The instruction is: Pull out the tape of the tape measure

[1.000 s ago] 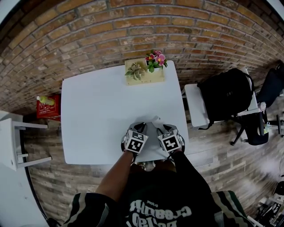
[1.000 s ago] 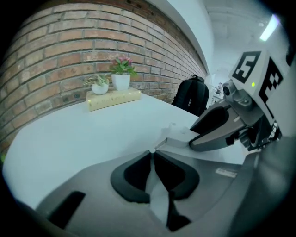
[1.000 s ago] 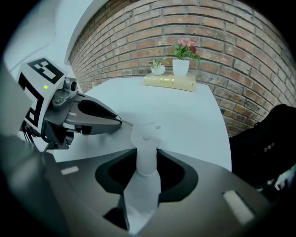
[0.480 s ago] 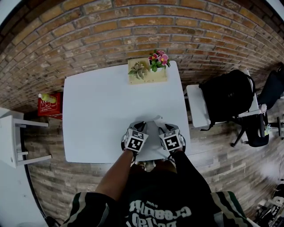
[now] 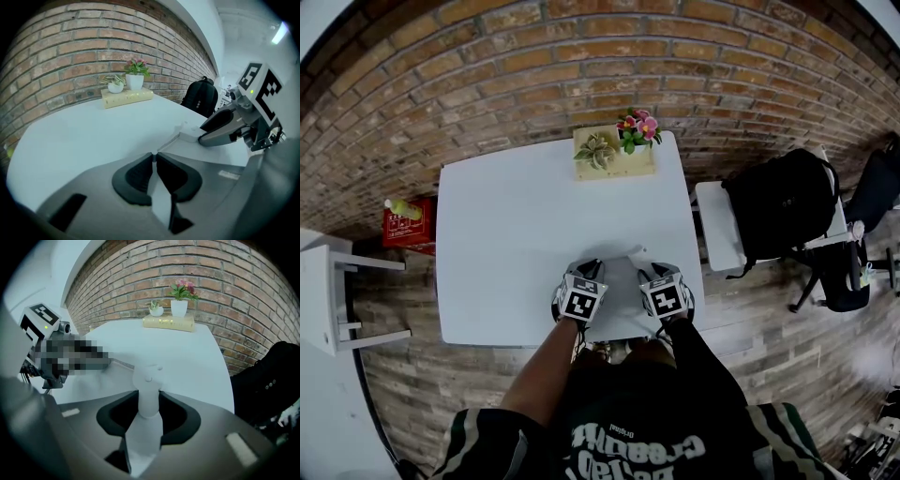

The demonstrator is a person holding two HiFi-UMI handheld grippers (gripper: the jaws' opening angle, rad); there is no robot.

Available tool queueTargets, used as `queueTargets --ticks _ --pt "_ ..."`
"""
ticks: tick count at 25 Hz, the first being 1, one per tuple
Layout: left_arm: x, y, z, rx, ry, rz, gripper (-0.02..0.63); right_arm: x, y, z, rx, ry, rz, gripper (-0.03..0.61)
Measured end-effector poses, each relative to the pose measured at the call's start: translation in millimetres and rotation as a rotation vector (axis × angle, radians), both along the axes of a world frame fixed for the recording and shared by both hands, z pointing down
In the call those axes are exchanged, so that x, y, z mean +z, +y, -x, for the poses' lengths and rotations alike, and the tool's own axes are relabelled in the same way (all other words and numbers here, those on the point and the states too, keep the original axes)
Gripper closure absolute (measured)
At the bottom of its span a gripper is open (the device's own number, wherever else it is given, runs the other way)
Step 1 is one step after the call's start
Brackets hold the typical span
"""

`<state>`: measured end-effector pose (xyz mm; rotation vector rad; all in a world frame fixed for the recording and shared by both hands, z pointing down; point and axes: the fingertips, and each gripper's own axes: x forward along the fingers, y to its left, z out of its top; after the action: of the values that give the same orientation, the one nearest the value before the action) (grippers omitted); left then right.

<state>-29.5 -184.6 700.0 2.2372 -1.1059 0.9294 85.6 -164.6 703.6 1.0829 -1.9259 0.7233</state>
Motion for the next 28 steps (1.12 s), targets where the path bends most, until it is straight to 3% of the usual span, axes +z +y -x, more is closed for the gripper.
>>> queueTargets --ticks 15,28 --pt "-5 3 15 0.008 -0.019 -0.024 0.577 0 2 2 0.017 0.005 -0.005 0.430" --pt "-9 3 39 -0.048 -0.022 -0.030 0.577 -5 12 2 0.029 0.006 0.002 0.431"
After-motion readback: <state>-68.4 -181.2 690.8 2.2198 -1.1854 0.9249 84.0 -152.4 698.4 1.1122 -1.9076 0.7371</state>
